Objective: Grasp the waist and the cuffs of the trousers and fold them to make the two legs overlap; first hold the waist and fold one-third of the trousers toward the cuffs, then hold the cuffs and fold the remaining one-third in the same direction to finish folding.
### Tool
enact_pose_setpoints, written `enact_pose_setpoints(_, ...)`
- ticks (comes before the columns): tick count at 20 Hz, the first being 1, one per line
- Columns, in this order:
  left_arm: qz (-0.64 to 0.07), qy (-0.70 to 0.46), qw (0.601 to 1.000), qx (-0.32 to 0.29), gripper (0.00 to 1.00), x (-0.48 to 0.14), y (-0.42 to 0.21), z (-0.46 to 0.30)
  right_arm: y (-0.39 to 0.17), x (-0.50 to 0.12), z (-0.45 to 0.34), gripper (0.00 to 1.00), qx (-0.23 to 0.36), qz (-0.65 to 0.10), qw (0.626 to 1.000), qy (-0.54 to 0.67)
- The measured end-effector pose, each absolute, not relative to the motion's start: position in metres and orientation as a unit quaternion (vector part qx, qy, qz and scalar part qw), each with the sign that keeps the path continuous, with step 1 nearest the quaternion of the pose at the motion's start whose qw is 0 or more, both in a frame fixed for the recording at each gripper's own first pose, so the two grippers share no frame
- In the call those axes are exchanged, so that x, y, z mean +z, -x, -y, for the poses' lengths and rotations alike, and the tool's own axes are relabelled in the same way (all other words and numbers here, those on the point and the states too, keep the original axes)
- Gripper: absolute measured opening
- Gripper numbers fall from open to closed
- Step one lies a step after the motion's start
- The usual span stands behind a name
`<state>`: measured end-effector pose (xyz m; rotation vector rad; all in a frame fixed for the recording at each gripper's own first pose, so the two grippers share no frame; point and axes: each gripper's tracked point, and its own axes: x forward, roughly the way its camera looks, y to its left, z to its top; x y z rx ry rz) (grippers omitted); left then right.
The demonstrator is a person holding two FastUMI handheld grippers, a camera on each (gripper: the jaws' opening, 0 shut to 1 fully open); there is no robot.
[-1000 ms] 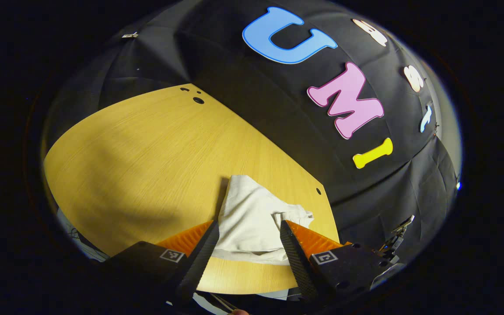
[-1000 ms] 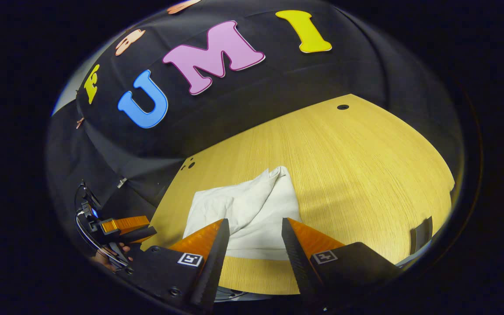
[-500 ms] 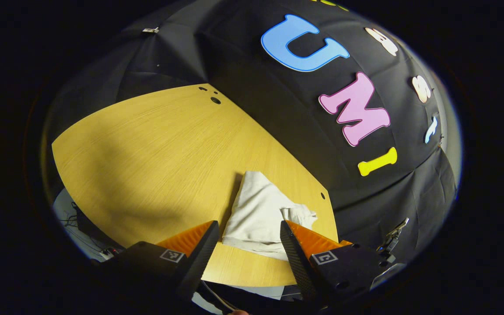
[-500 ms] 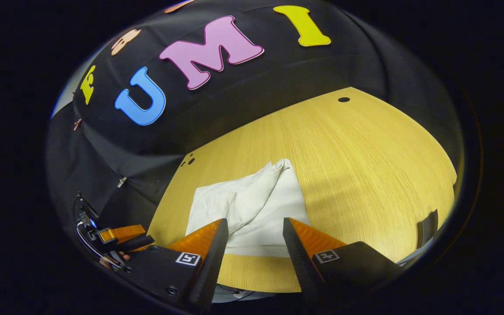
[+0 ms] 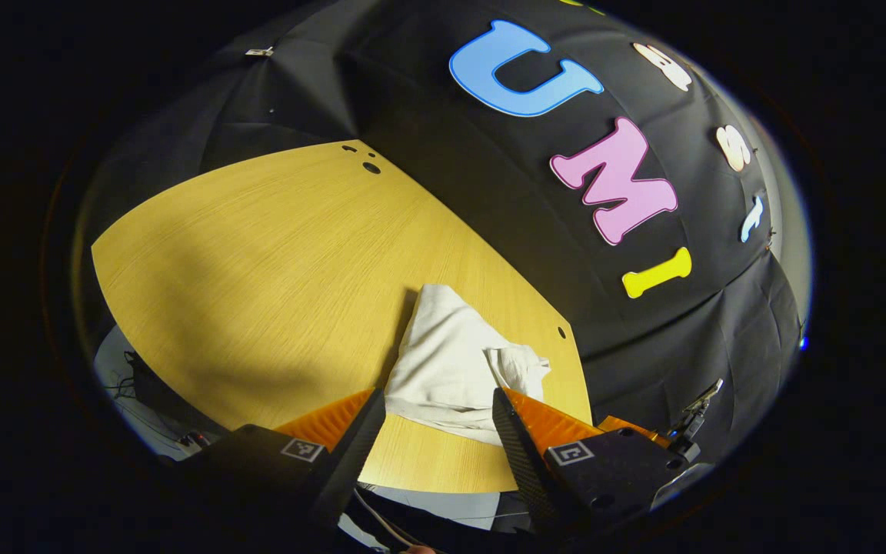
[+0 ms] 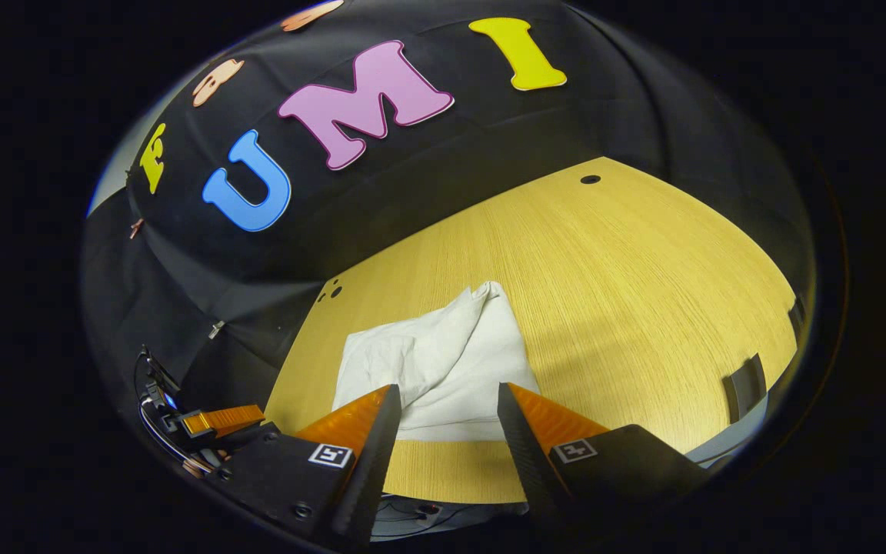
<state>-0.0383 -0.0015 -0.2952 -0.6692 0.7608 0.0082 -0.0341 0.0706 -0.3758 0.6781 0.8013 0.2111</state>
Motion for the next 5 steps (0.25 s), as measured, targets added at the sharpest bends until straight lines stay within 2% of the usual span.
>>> enact_pose_setpoints(5, -0.365, 0.323, 0.873, 0.003, 0.9, -0.2949, 0.0391, -0.0031, 0.0362, -0.3717, -0.0734, 0.79, 0.099, -0.379, 0.862, -0.321)
